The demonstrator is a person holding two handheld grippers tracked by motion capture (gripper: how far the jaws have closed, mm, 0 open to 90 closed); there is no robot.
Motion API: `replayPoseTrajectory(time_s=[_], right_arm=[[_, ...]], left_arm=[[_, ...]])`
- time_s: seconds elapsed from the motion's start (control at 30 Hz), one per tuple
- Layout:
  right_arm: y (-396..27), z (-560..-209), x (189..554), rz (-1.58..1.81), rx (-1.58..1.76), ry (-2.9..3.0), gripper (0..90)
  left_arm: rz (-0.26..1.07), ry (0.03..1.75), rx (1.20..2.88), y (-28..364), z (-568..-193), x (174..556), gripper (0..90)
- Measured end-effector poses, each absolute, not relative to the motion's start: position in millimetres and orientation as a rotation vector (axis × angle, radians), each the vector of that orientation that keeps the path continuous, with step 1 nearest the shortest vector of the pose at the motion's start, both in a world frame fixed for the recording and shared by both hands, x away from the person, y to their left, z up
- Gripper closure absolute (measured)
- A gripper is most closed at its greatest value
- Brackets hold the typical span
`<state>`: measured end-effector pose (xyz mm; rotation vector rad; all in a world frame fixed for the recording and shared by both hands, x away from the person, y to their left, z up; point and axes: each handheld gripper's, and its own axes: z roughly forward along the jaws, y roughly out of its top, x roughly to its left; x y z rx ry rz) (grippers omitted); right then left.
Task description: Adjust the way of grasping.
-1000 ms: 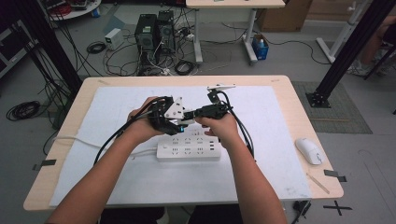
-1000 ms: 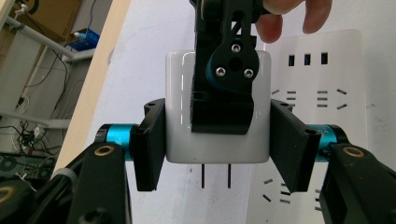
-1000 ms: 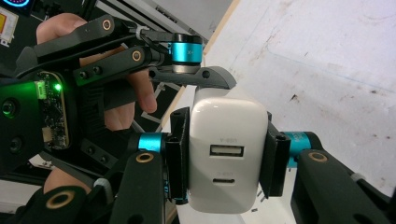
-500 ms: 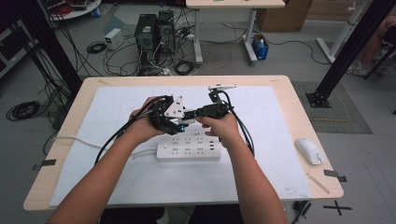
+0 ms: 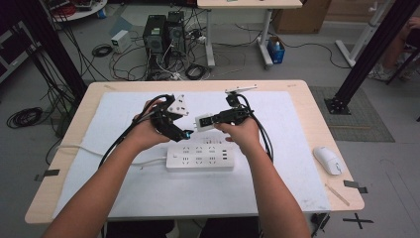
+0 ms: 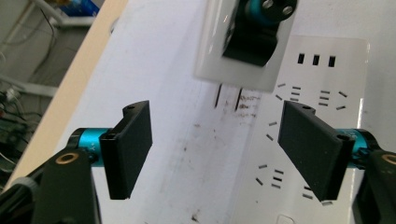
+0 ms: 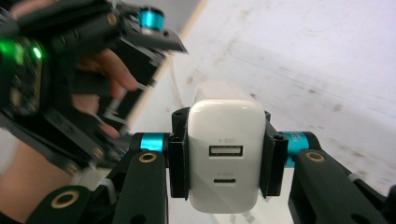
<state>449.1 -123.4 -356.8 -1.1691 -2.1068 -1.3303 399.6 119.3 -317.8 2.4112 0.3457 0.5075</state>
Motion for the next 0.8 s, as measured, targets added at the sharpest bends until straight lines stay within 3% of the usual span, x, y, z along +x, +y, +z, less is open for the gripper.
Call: replayPoseTrajectory(time_s=[0.2, 0.4, 0.8], right_arm=[[-133, -342, 448, -1.316, -1.164, -2.222, 62.4], [-145, -316, 449, -1.232, -1.172, -2.417, 62.3], [-153, -284, 451, -1.046, -1.117, -2.647, 62.3]], left_arm=[[0.451, 0.438, 2.447, 135, -313, 406, 21.1], [0.4, 0.55, 2.498, 156, -308, 416, 9.3], [0.333, 0.681, 2.627, 184, -300, 428, 1.6]])
